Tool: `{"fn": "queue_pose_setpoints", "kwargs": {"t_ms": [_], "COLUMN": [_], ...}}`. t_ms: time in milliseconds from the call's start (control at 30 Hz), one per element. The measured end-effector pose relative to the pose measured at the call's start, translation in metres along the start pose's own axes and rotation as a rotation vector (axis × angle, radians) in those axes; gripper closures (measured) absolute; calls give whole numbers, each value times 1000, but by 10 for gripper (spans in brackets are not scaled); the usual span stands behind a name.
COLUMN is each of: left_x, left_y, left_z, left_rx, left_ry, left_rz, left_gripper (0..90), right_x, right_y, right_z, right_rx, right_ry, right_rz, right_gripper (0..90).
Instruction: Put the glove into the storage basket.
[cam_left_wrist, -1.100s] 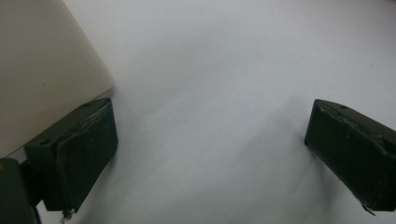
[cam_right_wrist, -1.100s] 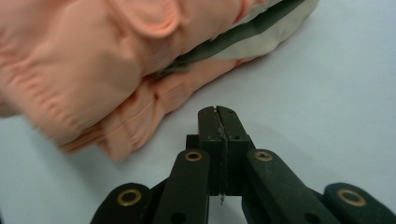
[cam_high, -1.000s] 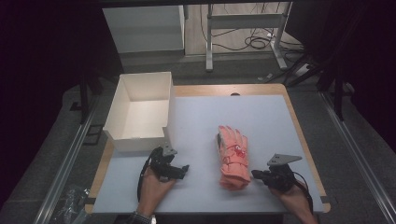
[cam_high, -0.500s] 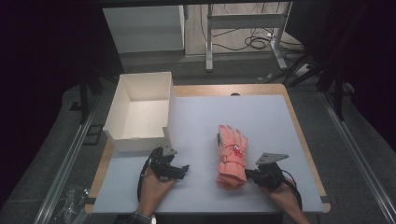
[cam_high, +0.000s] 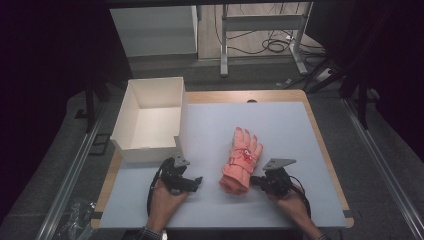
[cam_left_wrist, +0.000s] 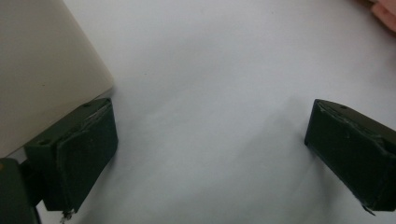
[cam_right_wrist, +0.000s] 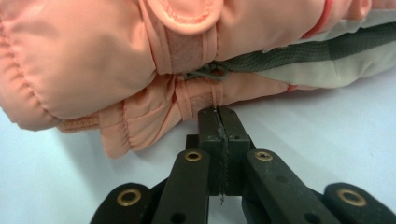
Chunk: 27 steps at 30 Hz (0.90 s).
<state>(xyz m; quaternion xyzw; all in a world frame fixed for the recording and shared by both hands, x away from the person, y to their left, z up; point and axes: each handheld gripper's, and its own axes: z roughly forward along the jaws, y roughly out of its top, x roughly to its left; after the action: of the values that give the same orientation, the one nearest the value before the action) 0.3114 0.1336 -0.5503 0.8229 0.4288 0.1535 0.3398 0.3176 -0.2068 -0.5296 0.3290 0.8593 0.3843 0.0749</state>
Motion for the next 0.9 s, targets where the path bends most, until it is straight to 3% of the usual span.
{"fn": "queue_pose_setpoints", "kwargs": {"t_ms": [667, 900], "left_x": [0, 0], "left_y": [0, 0], "left_z": [0, 0], "left_rx": [-1, 0], "left_ry": [0, 0], "left_rz": [-2, 3], "left_gripper": [26, 25], "right_x": [-7, -6], "right_y": [29, 30], "right_z": [31, 30], "right_rx": [-11, -8], "right_ry": [-20, -29], "right_rz": [17, 10], "right_gripper": [887, 882]}}
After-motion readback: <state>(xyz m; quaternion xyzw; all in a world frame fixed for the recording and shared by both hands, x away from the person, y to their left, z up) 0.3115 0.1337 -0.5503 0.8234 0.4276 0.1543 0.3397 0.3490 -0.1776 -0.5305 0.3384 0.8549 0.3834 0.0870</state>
